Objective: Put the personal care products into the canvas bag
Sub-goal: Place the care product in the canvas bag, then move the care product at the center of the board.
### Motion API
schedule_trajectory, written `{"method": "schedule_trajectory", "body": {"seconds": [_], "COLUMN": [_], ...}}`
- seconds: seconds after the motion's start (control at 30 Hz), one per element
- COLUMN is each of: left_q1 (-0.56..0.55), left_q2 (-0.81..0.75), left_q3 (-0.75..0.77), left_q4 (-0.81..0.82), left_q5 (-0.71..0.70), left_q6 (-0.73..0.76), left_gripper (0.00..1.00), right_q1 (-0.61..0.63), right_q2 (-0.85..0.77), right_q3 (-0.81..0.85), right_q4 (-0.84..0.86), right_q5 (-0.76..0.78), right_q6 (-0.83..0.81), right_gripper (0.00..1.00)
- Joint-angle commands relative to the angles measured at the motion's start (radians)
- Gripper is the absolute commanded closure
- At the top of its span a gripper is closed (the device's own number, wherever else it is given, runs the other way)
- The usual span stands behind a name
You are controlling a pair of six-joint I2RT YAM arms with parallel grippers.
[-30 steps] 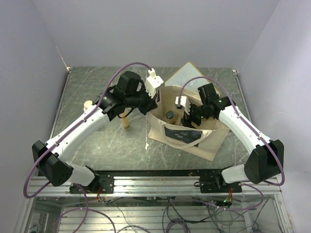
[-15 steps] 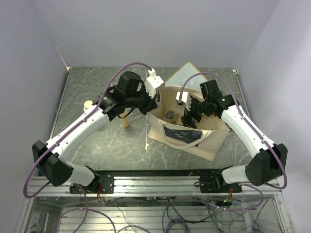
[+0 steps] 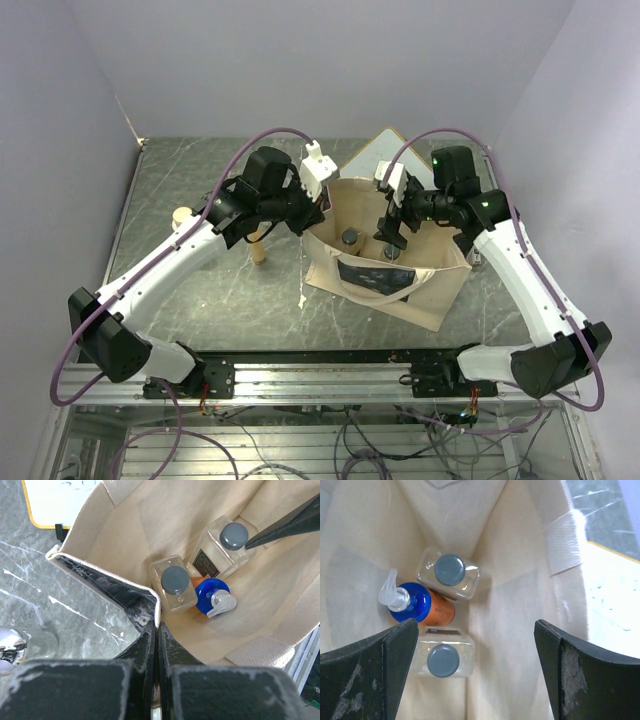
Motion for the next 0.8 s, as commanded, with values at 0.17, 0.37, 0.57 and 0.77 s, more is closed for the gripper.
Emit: {"method": "schedule_trajectory", "body": {"seconds": [0.17,0.37,0.57,0.77], "left_q1": [-0.011,-0.011,-0.001,0.063], "left_q2": [0.009,-0.001,-0.036,-0.11], "left_q3": [0.022,0.031,0.054,0.09], "left_q4": [0.021,0.014,-0.009,-0.052], "left_q5": [-0.006,0.006,0.028,0.022], "left_q6": [-0.023,-0.016,0.012,0.05], "left_gripper": [0.92,0.85,0.5,0.27], "right_q1": [0.001,0.001,0.001,0.001], "right_q2": [-0.061,-0.085,-0.113,-0.089], "right_q3": [0.081,0.108,0.114,0.145], "right_q4": [0.054,0.065,0.109,0.133], "right_q5": [0.052,0.061,0.032,-0.016], "right_q6": [0.138,0.149,0.114,0.141], "right_gripper": [0.0,0.0,0.0,0.0]}}
